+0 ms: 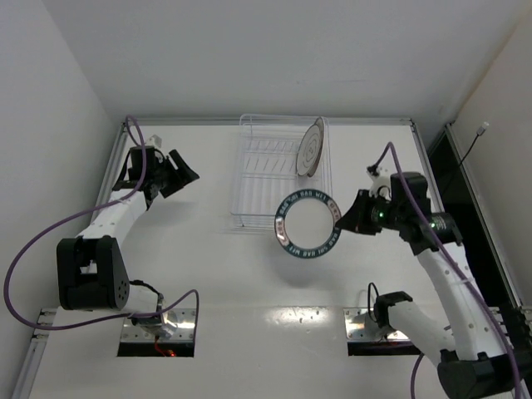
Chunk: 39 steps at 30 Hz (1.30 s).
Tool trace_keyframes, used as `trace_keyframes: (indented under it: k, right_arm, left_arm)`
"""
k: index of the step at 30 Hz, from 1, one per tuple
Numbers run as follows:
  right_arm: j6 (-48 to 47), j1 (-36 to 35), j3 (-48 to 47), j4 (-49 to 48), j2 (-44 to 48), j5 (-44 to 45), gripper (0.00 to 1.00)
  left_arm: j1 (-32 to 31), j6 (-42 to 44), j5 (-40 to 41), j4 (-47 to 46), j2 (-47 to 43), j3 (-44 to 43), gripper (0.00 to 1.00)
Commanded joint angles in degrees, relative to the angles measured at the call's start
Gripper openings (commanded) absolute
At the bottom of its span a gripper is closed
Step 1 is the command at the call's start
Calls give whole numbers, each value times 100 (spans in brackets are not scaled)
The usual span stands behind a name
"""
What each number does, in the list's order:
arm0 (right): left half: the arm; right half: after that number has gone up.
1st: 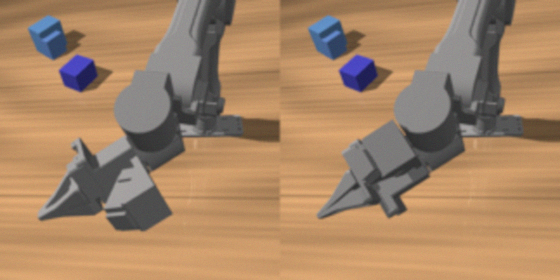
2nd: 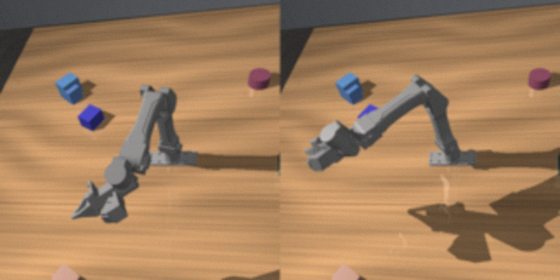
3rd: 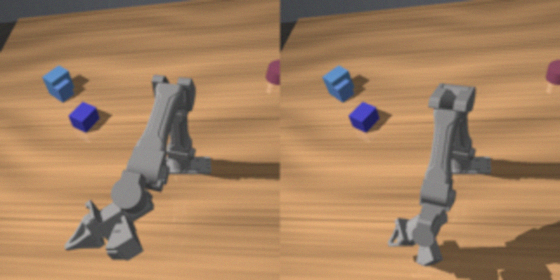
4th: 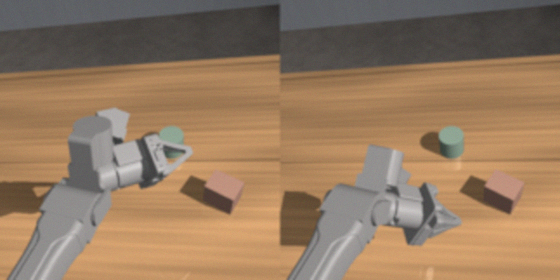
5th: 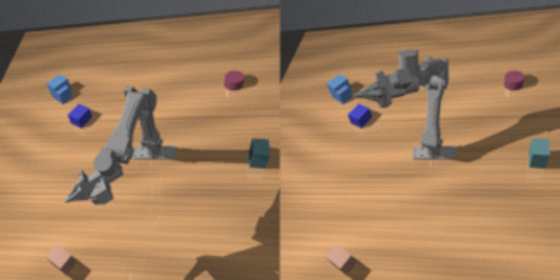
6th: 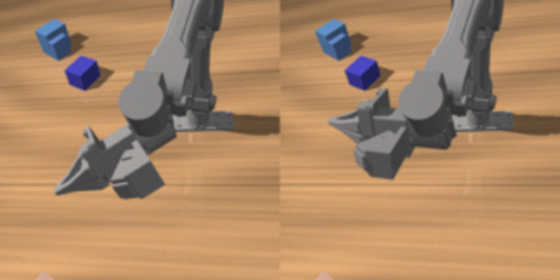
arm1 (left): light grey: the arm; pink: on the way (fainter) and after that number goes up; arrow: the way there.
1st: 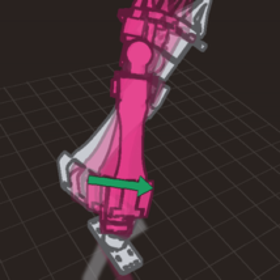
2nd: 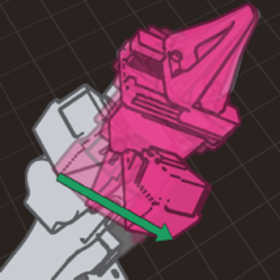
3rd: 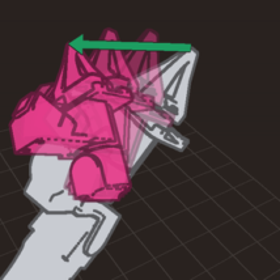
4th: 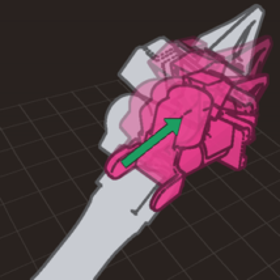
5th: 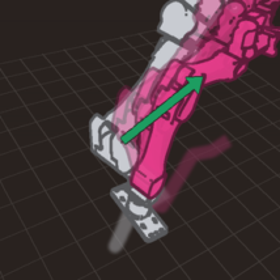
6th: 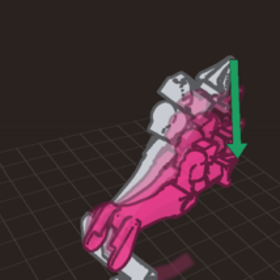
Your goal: Load the plates into the dish rack
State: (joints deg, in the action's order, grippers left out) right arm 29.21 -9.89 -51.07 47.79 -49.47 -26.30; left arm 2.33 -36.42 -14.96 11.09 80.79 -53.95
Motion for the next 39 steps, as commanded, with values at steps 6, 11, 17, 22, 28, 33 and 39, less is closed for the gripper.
trace_keyframes:
  k: [6, 11, 17, 22, 28, 33, 39]
  right_arm:
    - [181, -618, -3064, -393, -1994, 3225, 0]
    - [6, -1084, -4717, -516, -3734, 4912, 0]
    - [76, -1402, -6028, -384, -5185, 6109, 0]
    - [129, -1664, -6827, -262, -6301, 6690, 0]
    - [181, -1885, -7654, 142, -7137, 7288, 0]
    - [252, -2069, -7655, 230, -7480, 7525, 0]
    - [507, -2227, -7532, 486, -7481, 7921, 0]
  left_arm:
    - [22, 22, 46, -20, -11, -274, 61]
    - [22, 21, 99, -19, -11, -274, 61]
    - [22, 21, -6, -19, 50, -274, 61]
    - [22, -31, -112, -19, 234, -326, 61]
    - [22, -31, -112, -19, 235, -326, 61]
    - [22, -31, -112, 33, 288, -326, 61]
    - [22, -31, -112, 33, 288, -326, 61]
